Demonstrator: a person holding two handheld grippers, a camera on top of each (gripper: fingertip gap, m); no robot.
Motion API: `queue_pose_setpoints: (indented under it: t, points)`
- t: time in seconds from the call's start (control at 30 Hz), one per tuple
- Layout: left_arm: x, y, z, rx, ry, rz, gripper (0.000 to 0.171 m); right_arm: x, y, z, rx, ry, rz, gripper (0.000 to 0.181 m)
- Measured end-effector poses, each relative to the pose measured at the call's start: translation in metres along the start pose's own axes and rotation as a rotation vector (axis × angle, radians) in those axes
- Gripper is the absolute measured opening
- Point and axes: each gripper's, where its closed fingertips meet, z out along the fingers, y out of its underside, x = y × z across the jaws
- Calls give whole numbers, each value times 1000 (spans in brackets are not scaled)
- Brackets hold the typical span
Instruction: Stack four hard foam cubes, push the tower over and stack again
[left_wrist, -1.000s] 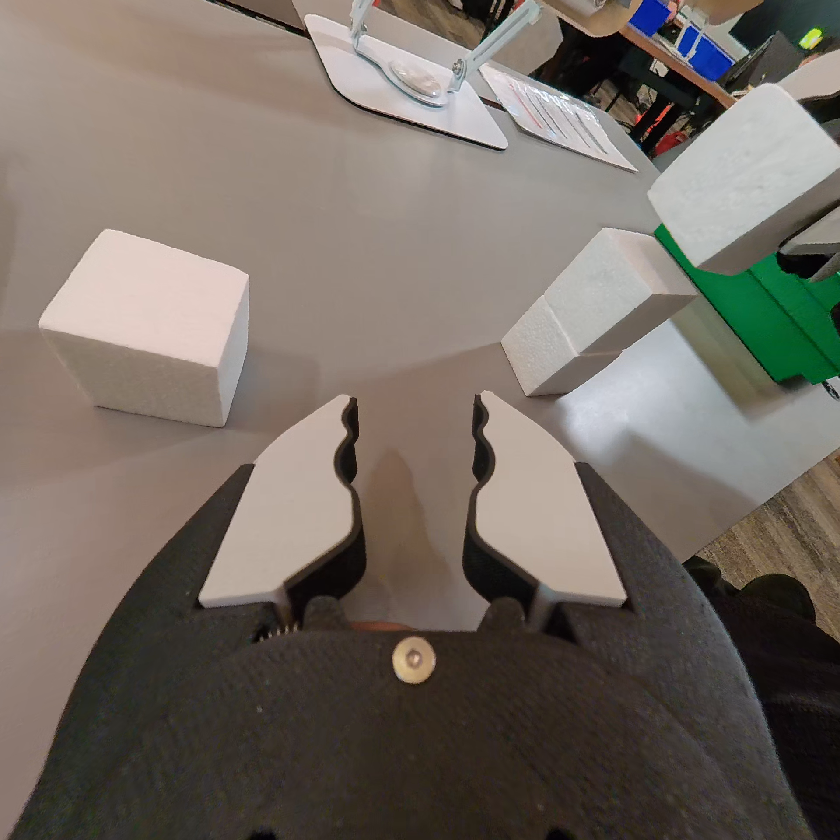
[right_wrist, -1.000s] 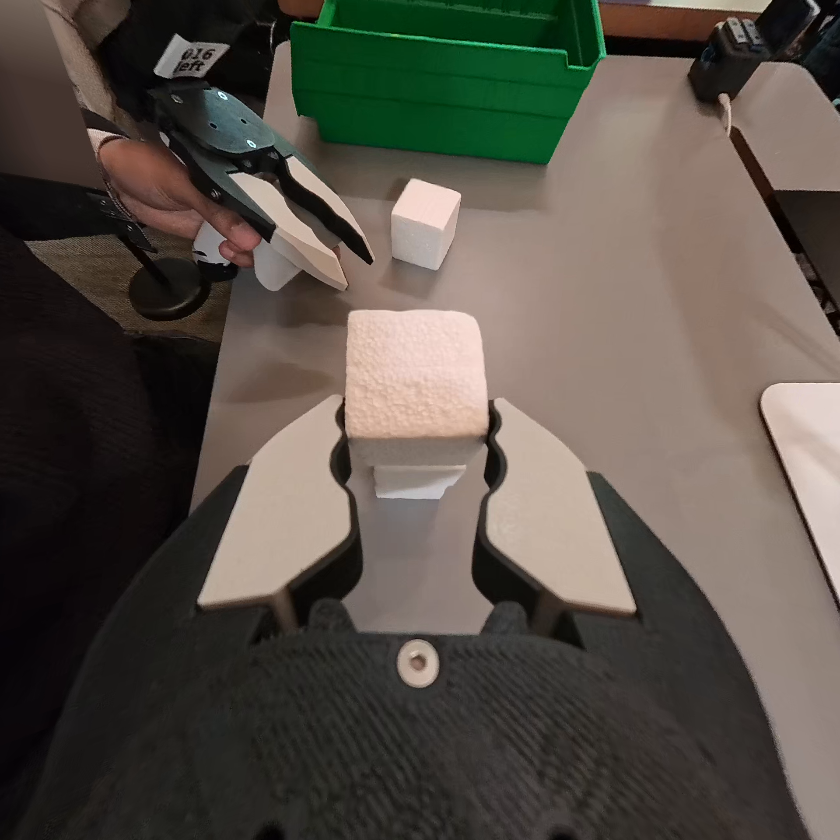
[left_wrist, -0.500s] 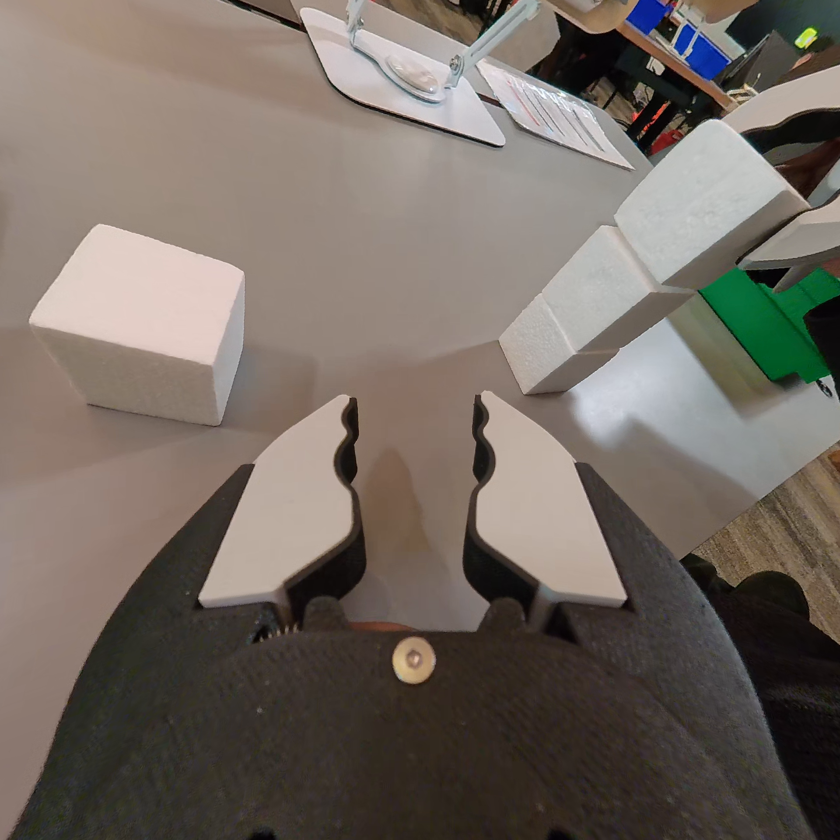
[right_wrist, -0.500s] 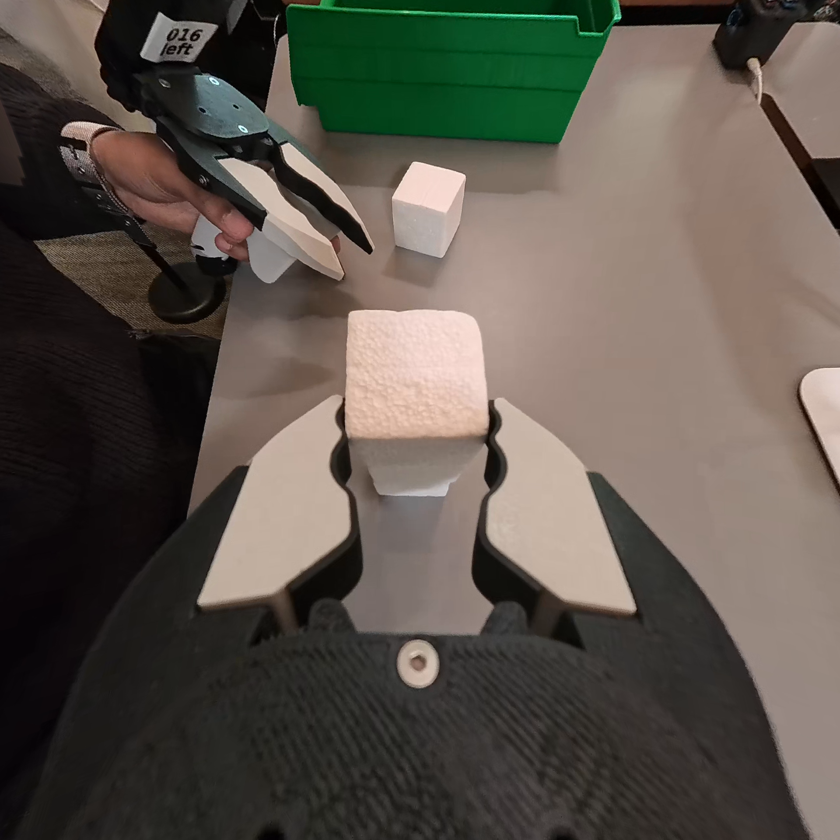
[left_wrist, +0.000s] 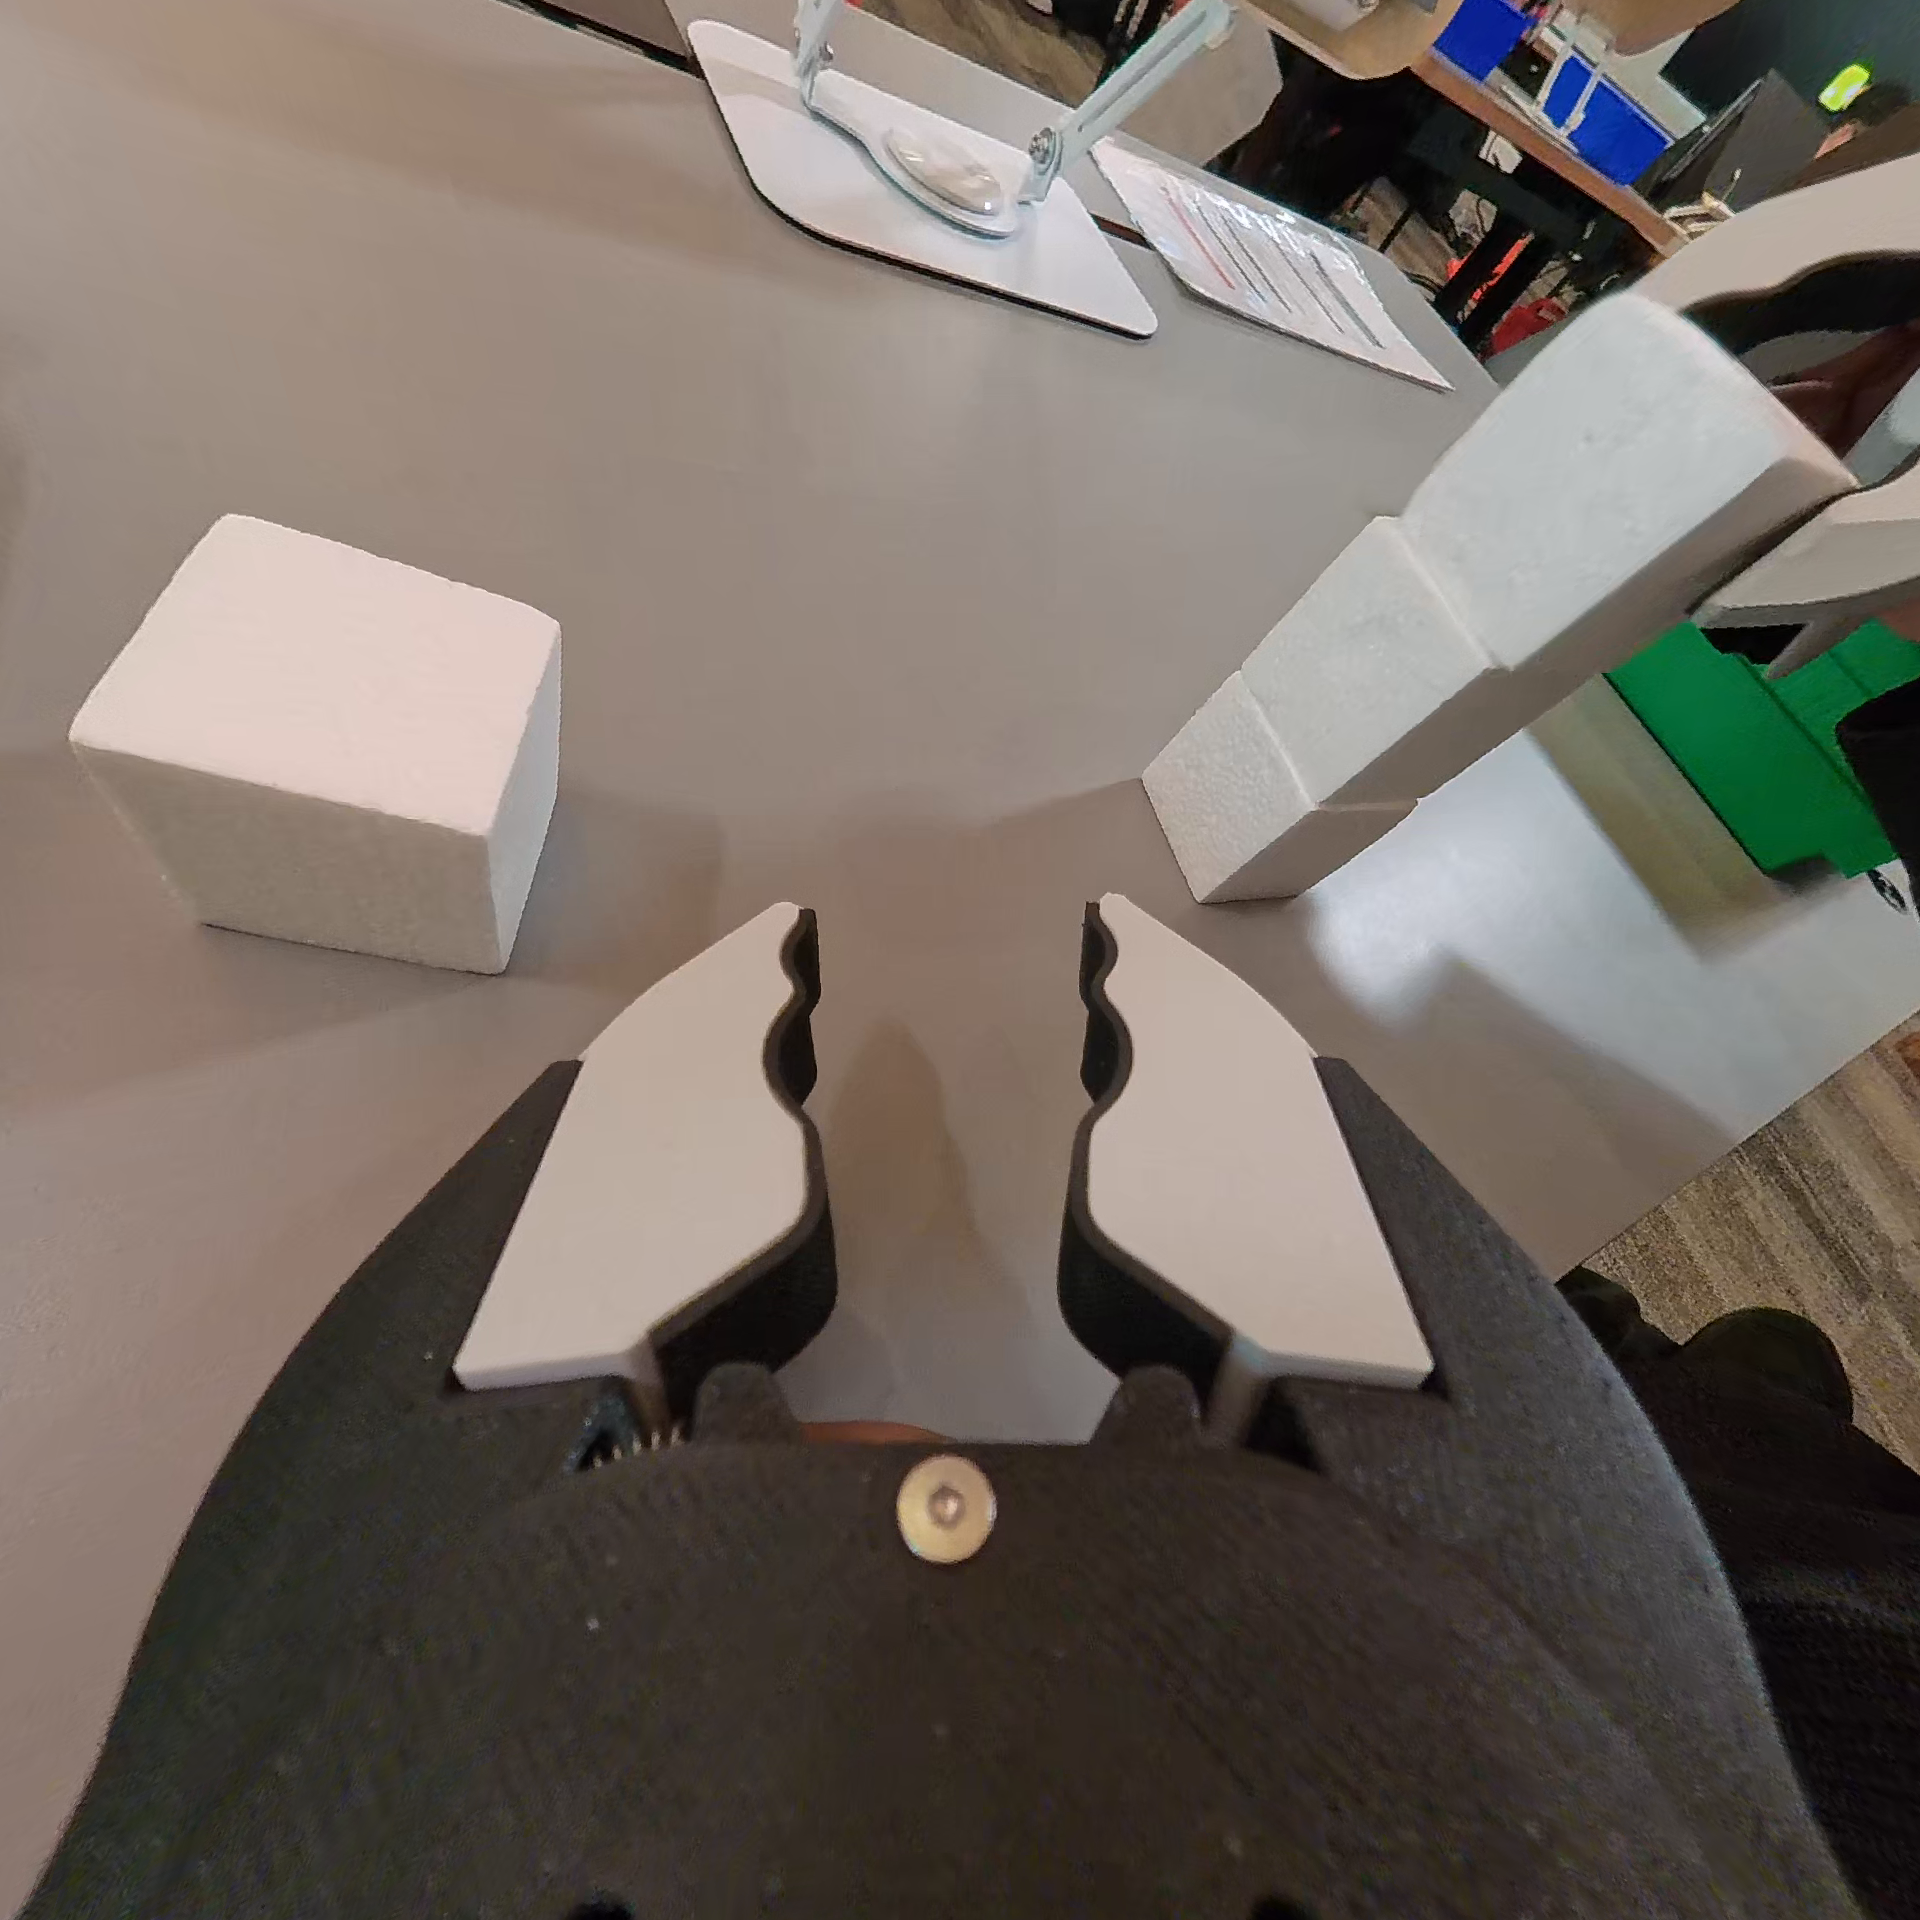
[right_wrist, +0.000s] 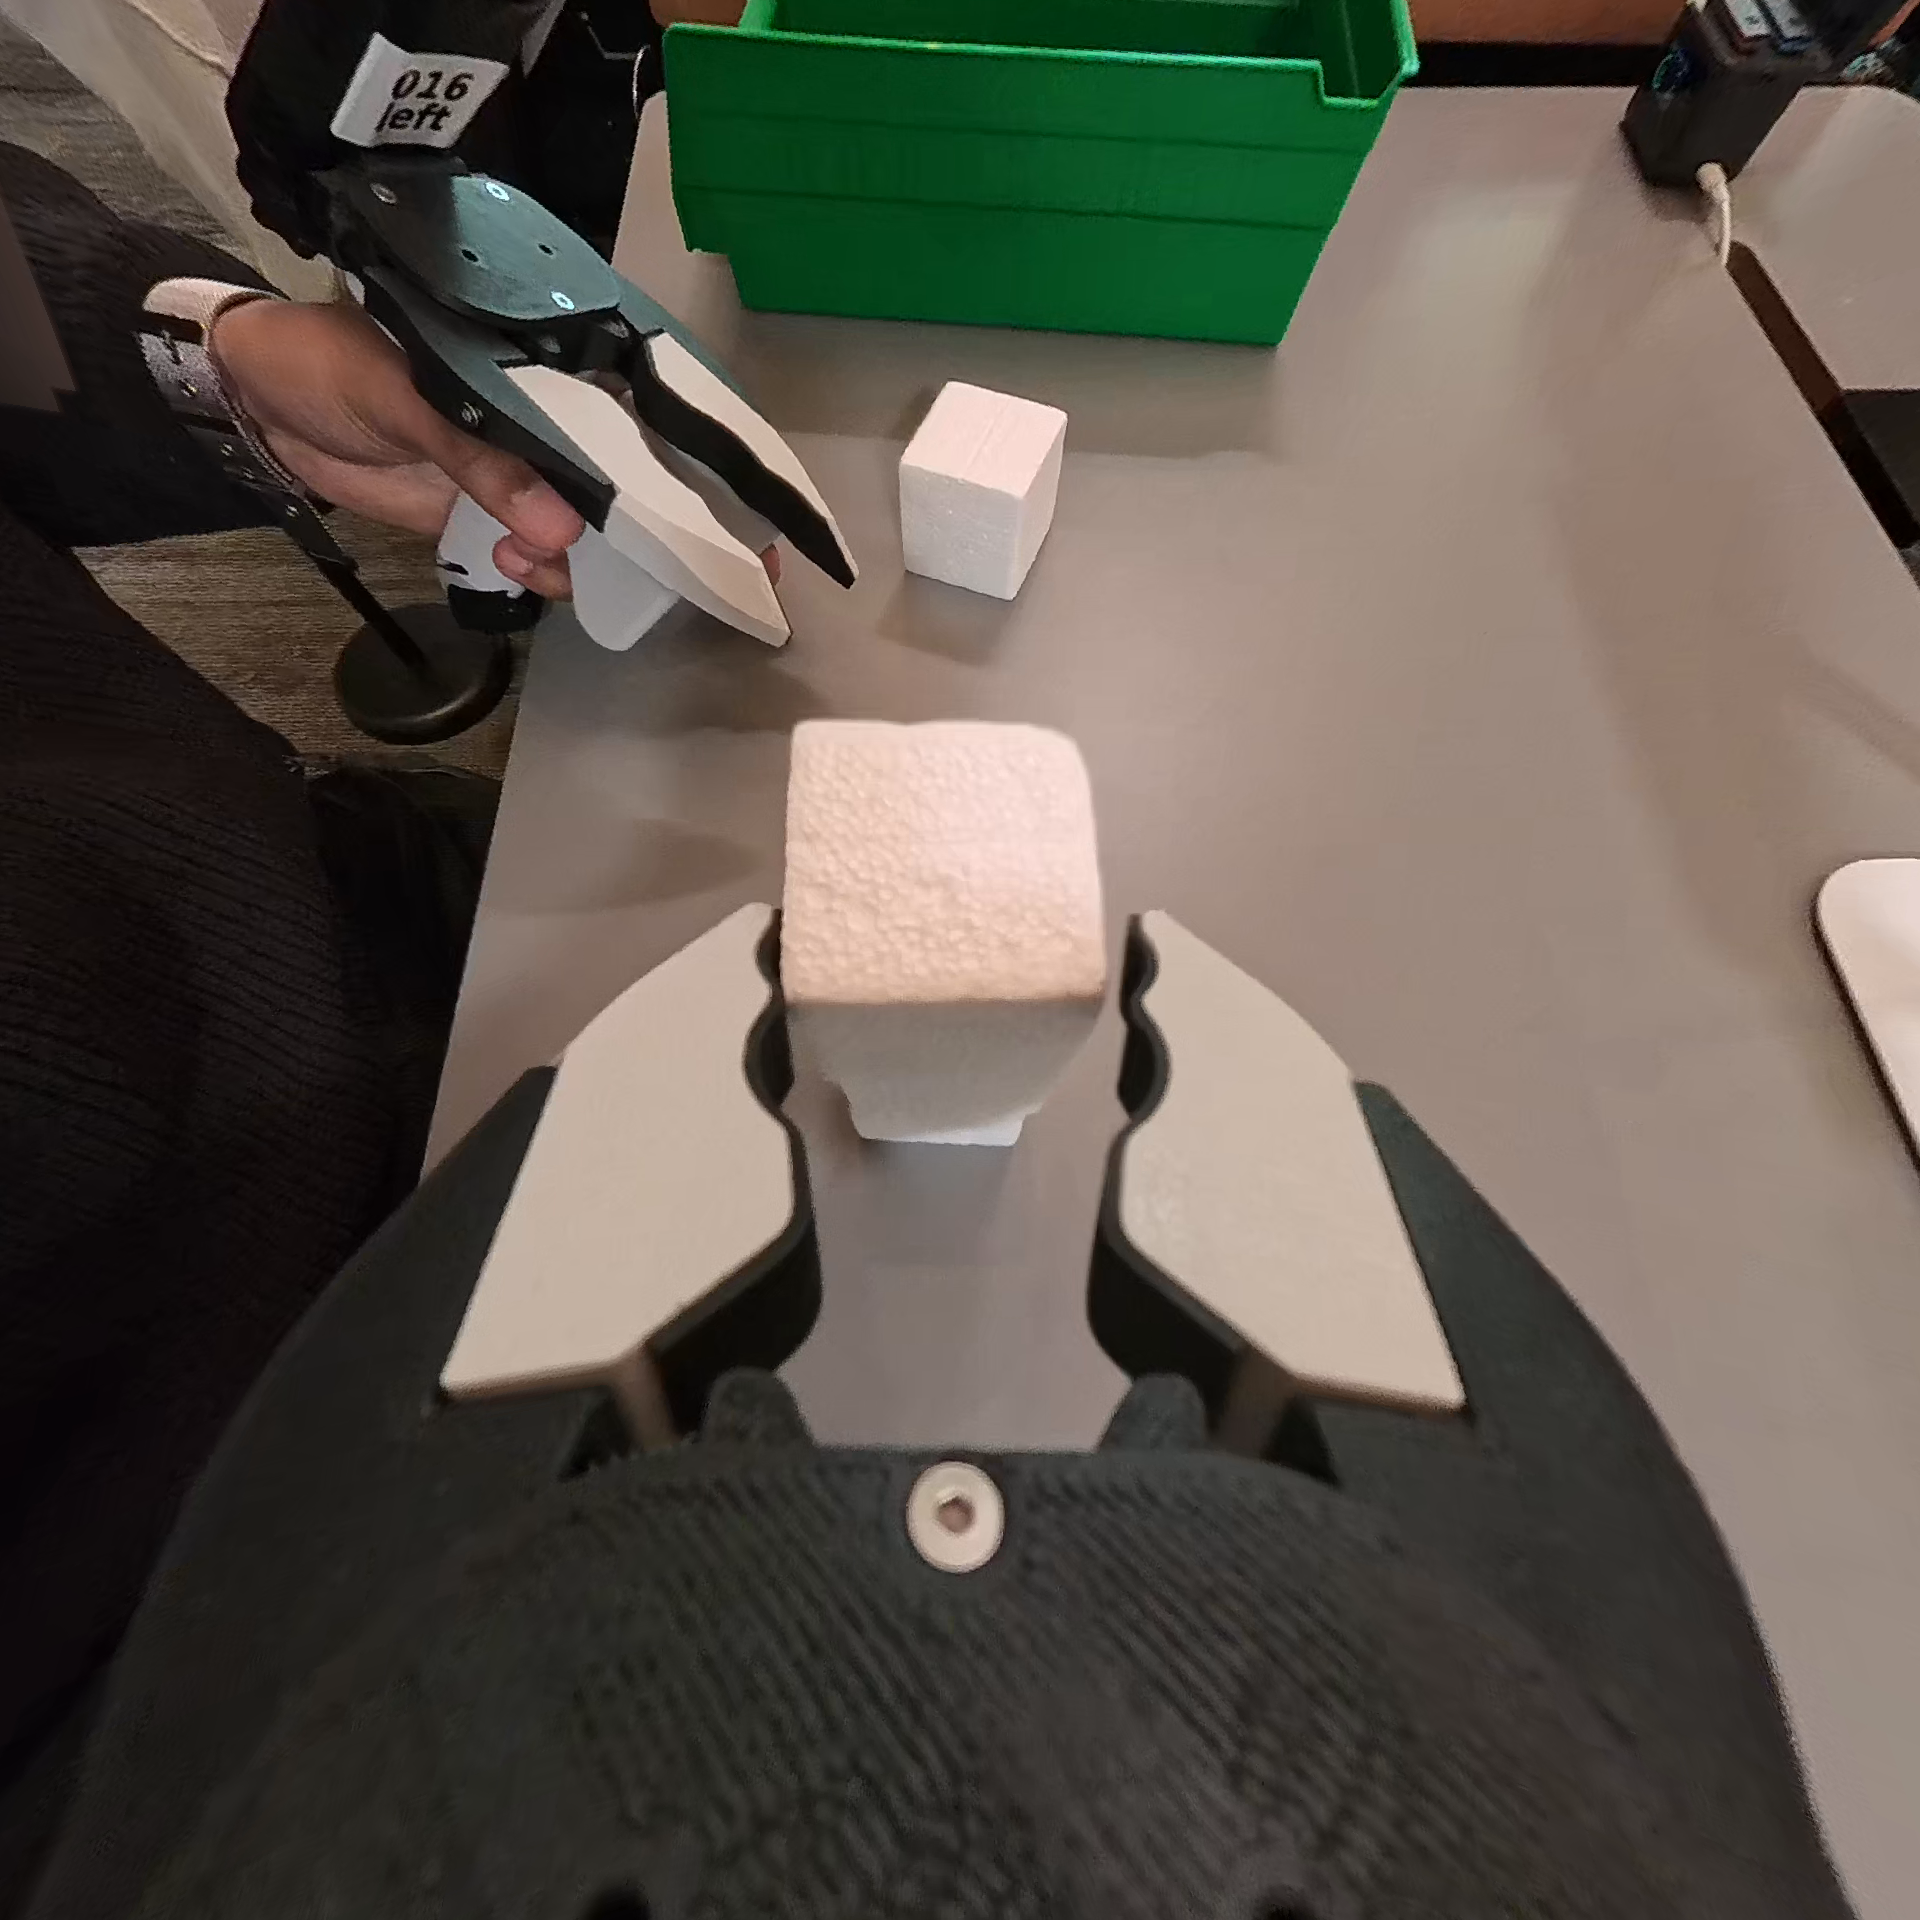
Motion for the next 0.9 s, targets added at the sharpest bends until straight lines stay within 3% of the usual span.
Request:
queue_pose_setpoints:
  t: [0.1,0.23,0.33,0.4,0.5,0.57,0.7,0.83,0.9]
  points:
    - [0,-1,0,3,-3,2,49,0,-6,-5,13,24,-11,77]
    - [-4,-5,-3,22,-30,-2,50,-2,-29,-18,79,70,-8,79]
    - [-29,-36,-29,214,-203,-37,51,-14,-62,-23,168,182,8,75]
    - [-48,-48,-49,292,-303,-39,52,-41,-94,-17,335,207,70,75]
    - [-75,-32,-61,192,-376,-55,48,-93,-117,24,544,73,256,64]
    - [-84,-31,-67,192,-367,-111,47,-110,-106,72,490,6,336,61]
    - [-85,-40,-75,239,-352,-103,48,-77,-71,144,293,175,377,59]
    - [-86,-45,-77,258,-361,-67,50,-22,-68,176,234,370,358,74]
    - [-86,-47,-79,265,-360,-62,50,-9,-68,196,183,362,371,79]
